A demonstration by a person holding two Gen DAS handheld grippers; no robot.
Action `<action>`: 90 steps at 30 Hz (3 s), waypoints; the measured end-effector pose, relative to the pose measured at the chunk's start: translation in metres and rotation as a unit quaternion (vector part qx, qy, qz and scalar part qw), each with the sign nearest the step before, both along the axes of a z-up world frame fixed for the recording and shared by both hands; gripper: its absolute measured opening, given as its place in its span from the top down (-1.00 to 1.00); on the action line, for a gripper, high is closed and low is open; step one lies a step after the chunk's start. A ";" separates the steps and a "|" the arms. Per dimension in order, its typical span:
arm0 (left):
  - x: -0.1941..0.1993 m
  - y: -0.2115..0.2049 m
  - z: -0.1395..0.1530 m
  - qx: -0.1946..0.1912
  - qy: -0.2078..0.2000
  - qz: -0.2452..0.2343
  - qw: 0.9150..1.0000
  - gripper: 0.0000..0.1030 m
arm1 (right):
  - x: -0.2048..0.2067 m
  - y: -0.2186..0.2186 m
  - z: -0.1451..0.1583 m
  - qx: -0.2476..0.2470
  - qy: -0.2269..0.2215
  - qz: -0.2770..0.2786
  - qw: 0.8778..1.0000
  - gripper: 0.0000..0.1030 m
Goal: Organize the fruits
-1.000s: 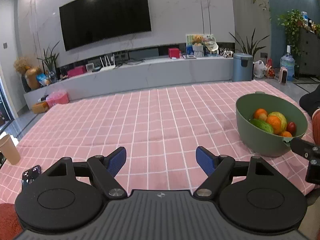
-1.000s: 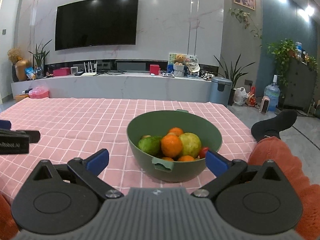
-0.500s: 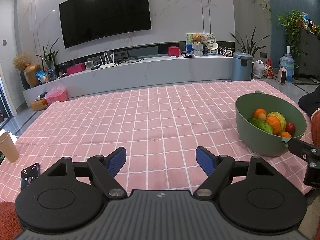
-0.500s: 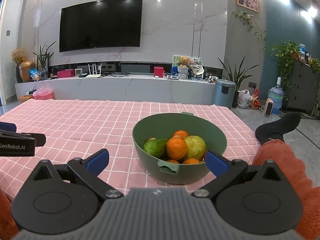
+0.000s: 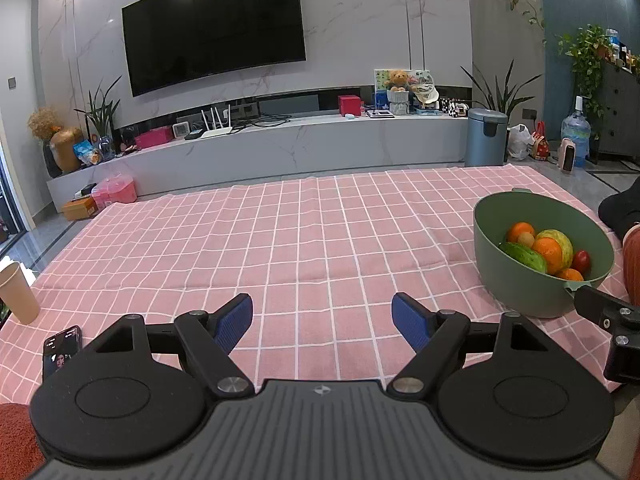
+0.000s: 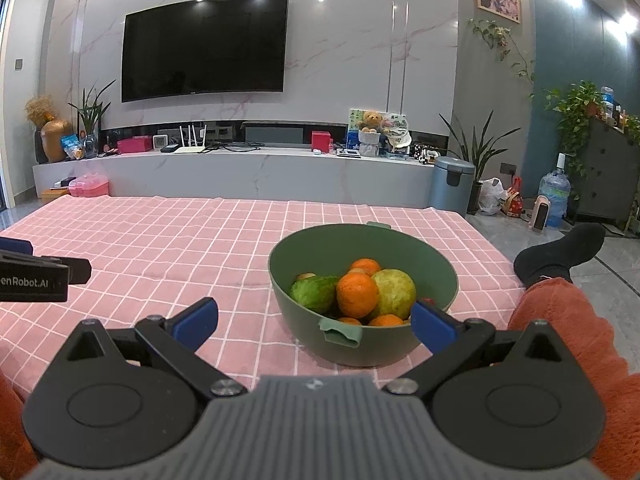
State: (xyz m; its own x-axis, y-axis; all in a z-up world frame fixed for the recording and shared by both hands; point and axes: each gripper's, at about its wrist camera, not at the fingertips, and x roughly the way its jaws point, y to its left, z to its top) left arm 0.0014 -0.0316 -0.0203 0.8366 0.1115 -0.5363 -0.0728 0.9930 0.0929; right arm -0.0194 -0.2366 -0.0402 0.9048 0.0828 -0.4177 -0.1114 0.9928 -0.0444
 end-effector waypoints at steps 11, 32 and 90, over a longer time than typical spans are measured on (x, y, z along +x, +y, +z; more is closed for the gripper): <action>0.000 0.001 0.001 0.000 0.001 0.000 1.000 -0.80 | 0.001 -0.001 -0.001 0.003 0.001 0.006 1.000 -0.91; -0.001 0.001 0.001 -0.003 0.003 0.002 1.000 -0.80 | 0.002 -0.002 -0.003 0.005 0.001 0.005 1.000 -0.91; -0.002 0.000 0.007 -0.006 0.007 -0.008 1.000 -0.80 | 0.006 -0.005 -0.007 0.008 0.010 0.007 1.000 -0.91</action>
